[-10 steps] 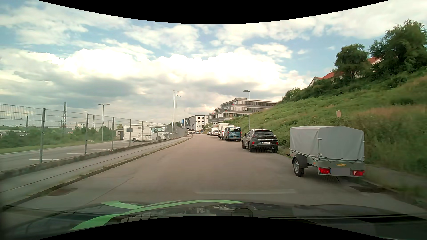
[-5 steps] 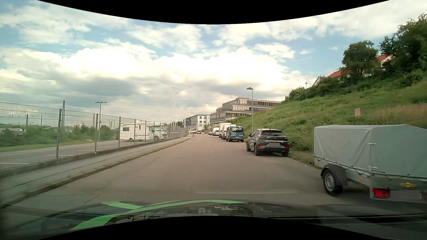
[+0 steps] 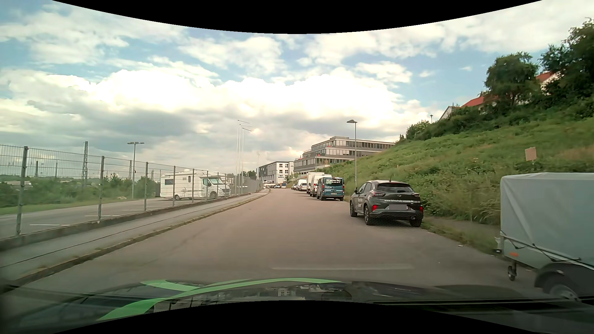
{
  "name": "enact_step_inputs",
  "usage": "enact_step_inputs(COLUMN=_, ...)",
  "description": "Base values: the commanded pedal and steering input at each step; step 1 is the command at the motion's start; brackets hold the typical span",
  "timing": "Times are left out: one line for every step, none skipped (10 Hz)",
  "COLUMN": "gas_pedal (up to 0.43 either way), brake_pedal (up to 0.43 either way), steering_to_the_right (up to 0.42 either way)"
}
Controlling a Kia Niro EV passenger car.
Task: Follow the waypoints while adhering to traffic rules and regulations
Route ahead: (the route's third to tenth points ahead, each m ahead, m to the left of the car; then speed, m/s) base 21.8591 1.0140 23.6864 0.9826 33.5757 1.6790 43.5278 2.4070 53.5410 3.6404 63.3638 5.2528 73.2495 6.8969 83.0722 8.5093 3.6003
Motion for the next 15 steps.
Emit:
enact_step_inputs(gas_pedal=0.047, brake_pedal=0.000, steering_to_the_right=-0.023)
enact_step_inputs(gas_pedal=0.047, brake_pedal=0.000, steering_to_the_right=-0.022)
enact_step_inputs(gas_pedal=0.047, brake_pedal=0.000, steering_to_the_right=-0.023)
enact_step_inputs(gas_pedal=0.047, brake_pedal=0.000, steering_to_the_right=-0.027)
enact_step_inputs(gas_pedal=0.047, brake_pedal=0.000, steering_to_the_right=-0.030)
enact_step_inputs(gas_pedal=0.047, brake_pedal=0.000, steering_to_the_right=-0.031)
enact_step_inputs(gas_pedal=0.047, brake_pedal=0.000, steering_to_the_right=-0.031)
enact_step_inputs(gas_pedal=0.047, brake_pedal=0.000, steering_to_the_right=-0.031)
enact_step_inputs(gas_pedal=0.059, brake_pedal=0.000, steering_to_the_right=-0.031)
enact_step_inputs(gas_pedal=0.059, brake_pedal=0.000, steering_to_the_right=-0.031)
enact_step_inputs(gas_pedal=0.059, brake_pedal=0.000, steering_to_the_right=-0.031)
enact_step_inputs(gas_pedal=0.059, brake_pedal=0.000, steering_to_the_right=-0.031)
enact_step_inputs(gas_pedal=0.067, brake_pedal=0.000, steering_to_the_right=-0.031)
enact_step_inputs(gas_pedal=0.067, brake_pedal=0.000, steering_to_the_right=-0.030)
enact_step_inputs(gas_pedal=0.067, brake_pedal=0.000, steering_to_the_right=-0.027)
